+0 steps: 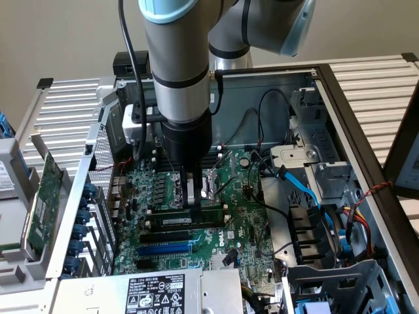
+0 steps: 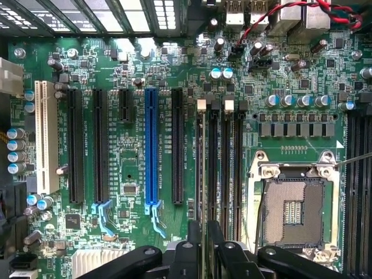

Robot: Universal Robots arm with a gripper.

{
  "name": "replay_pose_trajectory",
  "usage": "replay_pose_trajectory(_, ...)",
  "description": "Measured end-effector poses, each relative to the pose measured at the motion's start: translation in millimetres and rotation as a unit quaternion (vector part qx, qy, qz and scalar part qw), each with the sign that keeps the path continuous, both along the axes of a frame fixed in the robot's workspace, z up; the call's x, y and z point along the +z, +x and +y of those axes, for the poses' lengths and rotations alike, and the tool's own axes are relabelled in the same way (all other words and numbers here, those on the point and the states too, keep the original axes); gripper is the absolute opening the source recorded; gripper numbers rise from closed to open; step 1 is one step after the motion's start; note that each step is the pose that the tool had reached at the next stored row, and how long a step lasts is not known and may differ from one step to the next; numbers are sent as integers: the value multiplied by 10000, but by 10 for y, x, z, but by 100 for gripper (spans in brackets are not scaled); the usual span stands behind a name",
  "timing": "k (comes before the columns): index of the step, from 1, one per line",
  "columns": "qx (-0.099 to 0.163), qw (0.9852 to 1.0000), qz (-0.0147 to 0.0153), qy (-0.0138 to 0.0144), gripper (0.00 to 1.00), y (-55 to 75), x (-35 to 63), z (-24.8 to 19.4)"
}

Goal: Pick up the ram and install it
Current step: 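Insert the ram into the slot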

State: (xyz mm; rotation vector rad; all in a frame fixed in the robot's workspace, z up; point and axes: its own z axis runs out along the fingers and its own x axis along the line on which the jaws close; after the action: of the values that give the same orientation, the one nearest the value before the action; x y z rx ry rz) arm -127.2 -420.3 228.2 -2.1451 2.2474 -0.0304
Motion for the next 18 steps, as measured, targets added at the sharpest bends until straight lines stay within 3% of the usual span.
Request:
replay_pose_trajectory(9, -1, 10000, -8, -5, 20, -1, 94, 0)
replay_pose_trajectory(18, -2, 10000, -8, 3, 20, -20, 111, 0)
